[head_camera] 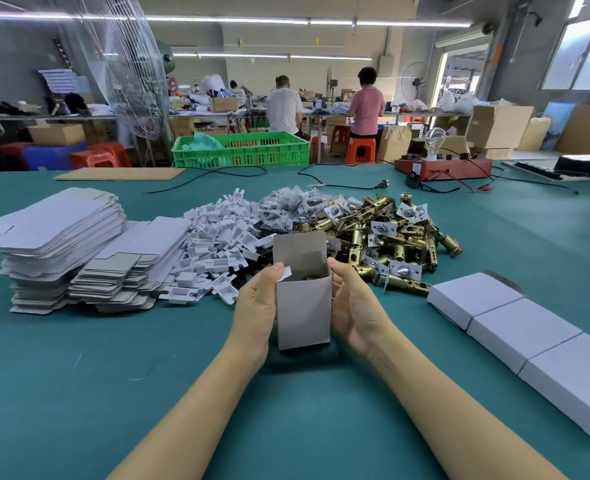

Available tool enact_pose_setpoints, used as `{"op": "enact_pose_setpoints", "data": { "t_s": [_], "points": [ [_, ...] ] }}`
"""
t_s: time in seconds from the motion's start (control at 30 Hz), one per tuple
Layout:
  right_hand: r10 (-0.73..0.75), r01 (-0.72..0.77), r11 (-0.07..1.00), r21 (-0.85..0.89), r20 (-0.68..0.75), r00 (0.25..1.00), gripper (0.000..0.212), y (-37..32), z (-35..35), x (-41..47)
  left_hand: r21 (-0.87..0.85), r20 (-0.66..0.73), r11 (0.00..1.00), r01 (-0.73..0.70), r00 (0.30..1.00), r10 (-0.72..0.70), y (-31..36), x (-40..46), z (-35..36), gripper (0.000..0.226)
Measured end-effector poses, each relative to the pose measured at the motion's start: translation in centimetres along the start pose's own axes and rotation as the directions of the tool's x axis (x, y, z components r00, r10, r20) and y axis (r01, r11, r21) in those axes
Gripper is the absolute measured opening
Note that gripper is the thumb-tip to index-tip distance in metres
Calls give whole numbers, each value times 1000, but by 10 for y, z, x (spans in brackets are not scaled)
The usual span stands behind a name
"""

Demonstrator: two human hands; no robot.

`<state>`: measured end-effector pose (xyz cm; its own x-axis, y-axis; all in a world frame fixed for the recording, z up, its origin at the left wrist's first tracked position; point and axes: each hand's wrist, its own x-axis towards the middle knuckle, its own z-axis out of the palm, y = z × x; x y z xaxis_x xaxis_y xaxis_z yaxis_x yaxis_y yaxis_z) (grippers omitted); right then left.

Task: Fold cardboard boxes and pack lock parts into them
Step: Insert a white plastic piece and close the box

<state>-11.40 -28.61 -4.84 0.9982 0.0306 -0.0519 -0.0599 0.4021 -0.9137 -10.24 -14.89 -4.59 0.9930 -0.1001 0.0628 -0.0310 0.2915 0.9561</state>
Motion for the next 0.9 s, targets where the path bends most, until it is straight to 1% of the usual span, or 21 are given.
{"op": "enact_pose_setpoints", "data": {
  "t_s": [0.07, 0.1, 0.2, 0.27, 0.3, 0.37, 0.4, 0.5, 0.53, 0.6, 0.73, 0.9],
  "points": [
    [-14, 14, 1000, -16, 10, 1000, 34, -3, 0, -2, 4, 11, 1000, -30, 999, 30, 2, -2, 0, 57],
    [-16, 16, 1000, -20, 14, 1000, 32, -4, 0, -2, 8, 17, 999, -43, 999, 43, 2, -2, 0, 53],
    [-26, 27, 998, -51, 6, 1000, 36, -6, 1, -4, 4, 28, 998, -58, 998, 58, 2, -1, -2, 27],
    [-59, 59, 996, -59, 4, 998, 33, -8, 3, -5, 15, 31, 997, -80, 996, 80, 2, -1, -2, 14],
    [-82, 82, 995, -54, -2, 997, 29, -10, 4, -5, 20, 29, 995, -96, 995, 95, 2, 0, -2, 17],
    [-140, 139, 989, -47, -7, 990, 18, -11, 4, -4, 16, 11, 994, -111, 994, 111, 1, 1, -3, 31],
    [-169, 169, 985, -45, -2, 986, 15, -12, 3, -4, 4, 6, 993, -114, 993, 114, 1, 1, -4, 32],
    [-242, 242, 969, -39, 16, 970, 26, -16, 2, -6, -85, 40, 992, -94, 994, 98, 4, 0, -3, 18],
    [-260, 260, 964, -45, 20, 965, 29, -17, 2, -7, -116, 47, 990, -84, 995, 90, 5, 1, -4, 17],
    [-283, 284, 958, -47, 29, 959, 33, -19, 4, -9, -144, 47, 986, -87, 994, 94, 6, 1, -5, 18],
    [-291, 292, 956, -28, 36, 956, 36, -22, 4, -11, -140, 68, 985, -99, 992, 109, 6, 1, -7, 20],
    [-301, 304, 952, -30, 74, 951, 29, -25, 6, -13, -141, 142, 985, -101, 982, 121, 9, 3, -12, 34]
  ]
}}
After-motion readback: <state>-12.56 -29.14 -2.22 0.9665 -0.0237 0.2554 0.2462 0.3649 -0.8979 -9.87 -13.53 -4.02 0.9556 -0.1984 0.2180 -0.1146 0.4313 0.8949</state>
